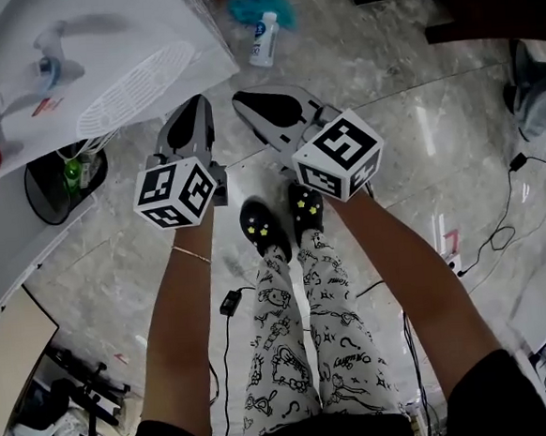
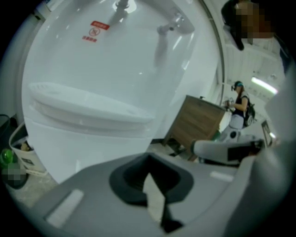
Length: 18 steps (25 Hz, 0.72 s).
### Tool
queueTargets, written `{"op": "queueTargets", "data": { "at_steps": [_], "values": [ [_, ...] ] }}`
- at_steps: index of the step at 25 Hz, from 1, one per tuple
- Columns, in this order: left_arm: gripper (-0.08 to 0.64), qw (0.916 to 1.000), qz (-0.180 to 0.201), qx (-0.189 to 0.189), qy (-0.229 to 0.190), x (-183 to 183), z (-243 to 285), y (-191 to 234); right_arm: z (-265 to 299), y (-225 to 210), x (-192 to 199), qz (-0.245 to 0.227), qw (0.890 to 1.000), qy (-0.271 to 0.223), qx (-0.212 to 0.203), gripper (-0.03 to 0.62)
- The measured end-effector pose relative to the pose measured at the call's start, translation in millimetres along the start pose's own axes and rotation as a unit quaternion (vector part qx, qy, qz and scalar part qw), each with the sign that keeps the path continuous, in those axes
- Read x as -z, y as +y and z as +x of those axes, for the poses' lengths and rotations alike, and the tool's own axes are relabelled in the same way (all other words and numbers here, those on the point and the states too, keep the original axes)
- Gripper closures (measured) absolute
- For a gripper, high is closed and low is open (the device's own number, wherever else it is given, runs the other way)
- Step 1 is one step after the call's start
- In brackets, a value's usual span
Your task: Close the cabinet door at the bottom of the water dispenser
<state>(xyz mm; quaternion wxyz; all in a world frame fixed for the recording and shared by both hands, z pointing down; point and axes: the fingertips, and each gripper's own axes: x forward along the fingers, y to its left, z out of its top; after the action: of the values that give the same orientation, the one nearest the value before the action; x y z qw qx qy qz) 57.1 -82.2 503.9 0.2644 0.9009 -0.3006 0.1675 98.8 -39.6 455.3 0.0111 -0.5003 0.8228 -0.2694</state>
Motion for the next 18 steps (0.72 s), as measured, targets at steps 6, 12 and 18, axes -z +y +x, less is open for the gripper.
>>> {"op": "queueTargets", "data": {
  "at_steps": [6,12,18],
  "values": [
    [0.565,0.9999,0.01,0.008,0.007,3.0,-23.8,-10.8,-2.2,19.3,7.7,0.0,1.0,0.013,-0.007,0.575],
    [0.565,0.9999,0.001,0.01,0.008,5.5,-40.4,-14.2,-7.3,26.4,5.7,-0.002,1.0,0.014,0.002,0.575],
    [0.565,0.9994,0.013,0.031,0.011,4.1,-47.5,-27.3,-14.4,32.3,4.2,0.001,1.0,0.01,0.006,0.577]
  ]
}}
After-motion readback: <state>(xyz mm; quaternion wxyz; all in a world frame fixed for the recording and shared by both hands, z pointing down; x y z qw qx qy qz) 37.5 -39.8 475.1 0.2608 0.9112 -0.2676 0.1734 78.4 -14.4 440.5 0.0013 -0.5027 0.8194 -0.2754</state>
